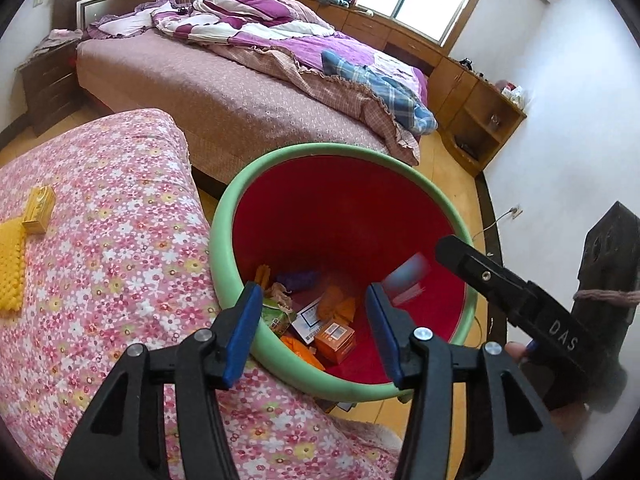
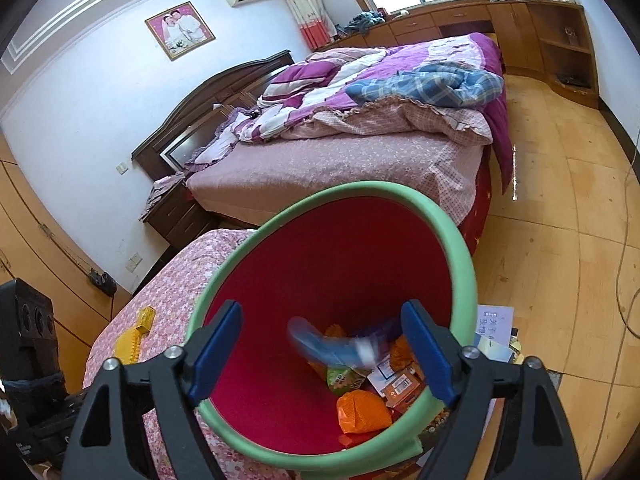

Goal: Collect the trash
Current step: 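Open the left gripper to drop the green packet while the right drops the blue piece, then move both open grippers back over the bed toward the yellow items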

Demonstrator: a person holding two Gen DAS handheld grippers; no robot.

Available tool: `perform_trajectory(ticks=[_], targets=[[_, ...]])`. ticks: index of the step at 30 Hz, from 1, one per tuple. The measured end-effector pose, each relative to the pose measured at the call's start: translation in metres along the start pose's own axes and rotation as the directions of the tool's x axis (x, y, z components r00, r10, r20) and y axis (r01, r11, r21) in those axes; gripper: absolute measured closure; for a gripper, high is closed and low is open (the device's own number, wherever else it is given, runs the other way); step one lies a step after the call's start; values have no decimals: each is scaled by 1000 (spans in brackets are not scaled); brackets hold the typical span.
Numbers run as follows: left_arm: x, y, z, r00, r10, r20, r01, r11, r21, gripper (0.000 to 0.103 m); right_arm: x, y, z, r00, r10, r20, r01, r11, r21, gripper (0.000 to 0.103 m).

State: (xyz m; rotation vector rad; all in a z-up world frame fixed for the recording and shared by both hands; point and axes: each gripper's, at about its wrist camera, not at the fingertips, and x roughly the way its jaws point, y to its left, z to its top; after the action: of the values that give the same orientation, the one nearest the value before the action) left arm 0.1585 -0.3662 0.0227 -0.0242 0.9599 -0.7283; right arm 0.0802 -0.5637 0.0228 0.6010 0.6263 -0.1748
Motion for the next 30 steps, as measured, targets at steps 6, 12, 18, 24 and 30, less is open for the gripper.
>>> perform_trajectory(ticks=[6, 12, 18, 24, 30], targets=[[-18, 7, 2, 1000, 5, 22, -4, 1000, -6, 49, -5, 6, 5, 1000, 0, 29, 0, 1000, 1, 17], [-36, 14, 3, 999, 25, 47, -25, 1000, -1, 49, -7, 9, 3, 999, -15, 36, 15, 1000, 10, 17], [-48, 22, 4, 998, 37, 60, -36, 999, -25, 49, -9, 10, -6, 999, -22, 24, 21, 999, 36, 17], [-65, 43, 5, 993, 89, 83, -84, 995, -61, 49, -10, 22, -12, 1000, -21, 10, 21, 999, 29, 17], [-88, 74, 4, 984, 149, 102, -138, 984, -108, 49, -13, 37, -18, 1000, -22, 5, 22, 1000, 20, 17]])
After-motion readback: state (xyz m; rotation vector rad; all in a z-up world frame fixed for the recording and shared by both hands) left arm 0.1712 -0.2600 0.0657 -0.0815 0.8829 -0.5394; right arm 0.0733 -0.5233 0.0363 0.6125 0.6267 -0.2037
